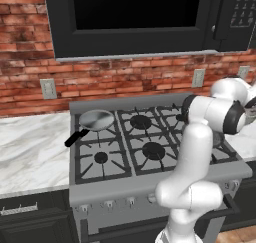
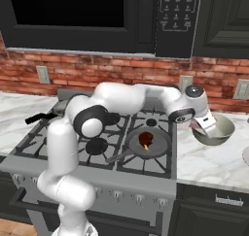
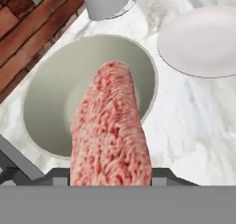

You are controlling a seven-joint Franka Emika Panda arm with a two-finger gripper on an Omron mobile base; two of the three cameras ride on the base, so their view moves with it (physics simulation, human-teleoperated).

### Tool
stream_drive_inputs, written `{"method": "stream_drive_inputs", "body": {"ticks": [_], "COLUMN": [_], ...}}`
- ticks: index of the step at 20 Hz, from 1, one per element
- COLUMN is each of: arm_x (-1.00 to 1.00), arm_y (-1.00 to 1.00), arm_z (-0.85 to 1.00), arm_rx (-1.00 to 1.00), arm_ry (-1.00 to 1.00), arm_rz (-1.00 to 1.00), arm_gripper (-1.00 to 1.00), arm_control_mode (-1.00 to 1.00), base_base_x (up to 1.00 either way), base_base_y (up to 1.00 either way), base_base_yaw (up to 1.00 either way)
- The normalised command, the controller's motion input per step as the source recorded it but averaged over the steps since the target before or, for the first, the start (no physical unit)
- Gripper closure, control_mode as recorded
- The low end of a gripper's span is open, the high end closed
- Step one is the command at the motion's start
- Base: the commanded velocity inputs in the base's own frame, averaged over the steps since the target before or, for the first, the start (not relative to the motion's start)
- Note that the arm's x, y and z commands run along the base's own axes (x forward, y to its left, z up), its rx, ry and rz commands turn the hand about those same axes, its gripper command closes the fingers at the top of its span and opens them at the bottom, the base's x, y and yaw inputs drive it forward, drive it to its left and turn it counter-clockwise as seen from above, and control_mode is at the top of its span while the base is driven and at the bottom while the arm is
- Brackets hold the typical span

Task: Place one of the steaks on the plate and the other in the bowl. Then place the bowl in the fridge.

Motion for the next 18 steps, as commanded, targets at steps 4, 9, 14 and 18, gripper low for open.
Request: {"method": "stream_drive_inputs", "body": {"ticks": [4,9,14,18], "arm_x": [0.36,0.39,0.36,0.35], "arm_y": [0.0,-0.16,-0.31,-0.19], "arm_z": [-0.2,-0.23,-0.2,-0.15], "arm_rx": [0.17,0.21,0.23,0.19], "arm_ry": [0.0,-0.01,-0.02,-0.02], "arm_rz": [-0.12,-0.07,-0.08,-0.09], "arm_gripper": [1.0,1.0,1.0,1.0], "arm_control_mode": [-1.0,-1.0,-1.0,-1.0], "base_base_x": [0.0,0.0,0.0,0.0], "base_base_y": [0.0,0.0,0.0,0.0], "base_base_yaw": [0.0,0.0,0.0,0.0]}}
